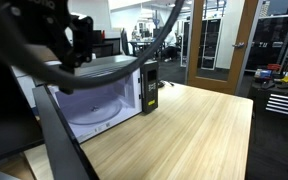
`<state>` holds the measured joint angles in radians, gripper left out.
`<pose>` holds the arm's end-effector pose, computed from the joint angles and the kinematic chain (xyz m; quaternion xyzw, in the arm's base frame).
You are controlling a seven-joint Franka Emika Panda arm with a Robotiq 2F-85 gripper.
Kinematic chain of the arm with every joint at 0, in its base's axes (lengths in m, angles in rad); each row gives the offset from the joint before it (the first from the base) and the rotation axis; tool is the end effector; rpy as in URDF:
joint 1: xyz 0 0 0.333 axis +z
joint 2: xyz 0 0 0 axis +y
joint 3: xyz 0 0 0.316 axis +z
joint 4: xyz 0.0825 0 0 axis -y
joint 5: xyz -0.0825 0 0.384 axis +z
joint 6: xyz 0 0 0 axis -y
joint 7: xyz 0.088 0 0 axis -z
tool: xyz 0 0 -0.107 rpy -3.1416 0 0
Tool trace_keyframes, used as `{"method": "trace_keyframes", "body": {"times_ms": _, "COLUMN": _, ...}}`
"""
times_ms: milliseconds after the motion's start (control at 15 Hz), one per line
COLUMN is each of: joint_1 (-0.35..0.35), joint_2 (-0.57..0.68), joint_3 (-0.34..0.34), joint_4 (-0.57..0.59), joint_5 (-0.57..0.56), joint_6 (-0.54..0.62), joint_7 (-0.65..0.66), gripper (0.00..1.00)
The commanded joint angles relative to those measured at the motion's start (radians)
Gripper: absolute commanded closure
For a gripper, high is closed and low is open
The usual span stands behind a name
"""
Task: Close the microwave door
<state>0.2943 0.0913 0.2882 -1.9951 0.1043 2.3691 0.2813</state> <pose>0.5021 0.3279 0.4467 -0.9817 -0.1144 -0.1065 0.1086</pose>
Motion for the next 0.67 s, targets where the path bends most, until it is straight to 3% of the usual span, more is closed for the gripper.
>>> {"method": "trace_keyframes", "body": {"times_ms": 0, "joint_1": 0.021, "joint_2": 0.070, "joint_3": 0.029, "joint_4": 0.058, "joint_5": 0.061, "joint_6": 0.025, "joint_7": -0.111, "gripper": 0.00}}
{"method": "trace_keyframes", "body": {"times_ms": 600, "joint_1": 0.041, "joint_2": 0.153, "joint_3": 0.063, "joint_4": 0.114, "joint_5": 0.067, "joint_6": 0.005, "joint_7": -0.255, "gripper": 0.00}}
